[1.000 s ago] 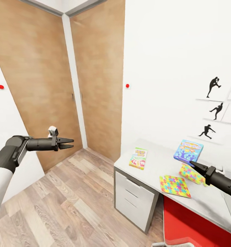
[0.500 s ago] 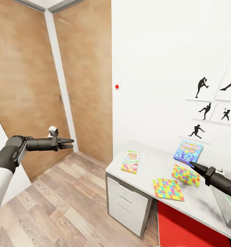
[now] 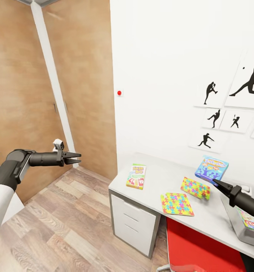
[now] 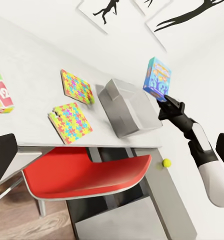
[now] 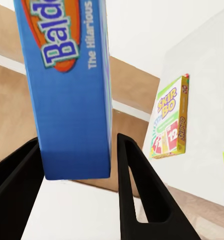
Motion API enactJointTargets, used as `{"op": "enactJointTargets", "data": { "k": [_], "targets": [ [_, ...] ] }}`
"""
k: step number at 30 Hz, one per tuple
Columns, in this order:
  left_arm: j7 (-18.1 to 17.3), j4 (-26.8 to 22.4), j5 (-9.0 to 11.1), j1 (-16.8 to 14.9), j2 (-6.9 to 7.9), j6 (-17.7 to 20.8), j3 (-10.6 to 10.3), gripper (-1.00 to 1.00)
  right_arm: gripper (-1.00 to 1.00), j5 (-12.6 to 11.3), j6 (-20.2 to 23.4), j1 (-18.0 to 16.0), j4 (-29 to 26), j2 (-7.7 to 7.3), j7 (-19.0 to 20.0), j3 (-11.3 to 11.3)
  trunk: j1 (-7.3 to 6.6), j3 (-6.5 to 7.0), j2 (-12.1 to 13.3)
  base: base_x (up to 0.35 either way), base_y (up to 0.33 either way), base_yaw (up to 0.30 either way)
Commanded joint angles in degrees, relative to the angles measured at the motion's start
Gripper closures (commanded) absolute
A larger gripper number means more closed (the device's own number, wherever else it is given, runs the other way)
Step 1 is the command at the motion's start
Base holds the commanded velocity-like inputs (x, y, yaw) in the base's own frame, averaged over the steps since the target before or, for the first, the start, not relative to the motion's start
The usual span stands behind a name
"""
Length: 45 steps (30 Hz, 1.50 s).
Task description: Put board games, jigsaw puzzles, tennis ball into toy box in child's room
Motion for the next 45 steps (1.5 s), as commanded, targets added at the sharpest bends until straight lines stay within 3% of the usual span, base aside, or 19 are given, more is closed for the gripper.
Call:
{"op": "enactJointTargets", "data": {
  "k": [1,13,32,38,45],
  "targets": [
    [-0.2,0.0,0.1,0.0,0.04,0.6,-0.1,-1.0,1.0,0.2,0.3,-0.1,0.1,0.02,0.4,-0.1,0.04,-0.21,-0.1,0.104,0.0,-0.163],
    [-0.2,0.0,0.1,0.0,0.04,0.5,0.0,-1.0,1.0,0.2,0.3,-0.1,1.7,-0.02,0.4,-0.4,0.04,-1.13,-0.1,0.222,-0.026,-0.163],
    [-0.2,-0.1,0.1,0.0,0.15,0.4,-0.1,-1.0,1.0,0.2,0.3,-0.1,2.4,-0.11,0.2,-0.7,0.04,-2.59,-0.1,0.009,-0.004,-0.163],
    [-0.2,-0.1,0.1,0.0,0.07,0.4,0.0,-1.0,1.0,0.6,0.3,-0.5,2.4,-2.13,0.2,-0.5,0.04,-3.05,-0.1,0.0,0.0,-0.163],
    [-0.2,-0.1,0.1,0.0,-0.03,0.3,0.0,-1.0,1.0,0.7,0.3,-0.6,3.3,-2.91,-0.9,-0.5,0.04,-3.59,-0.1,0.0,0.0,-0.163]
  ]
}}
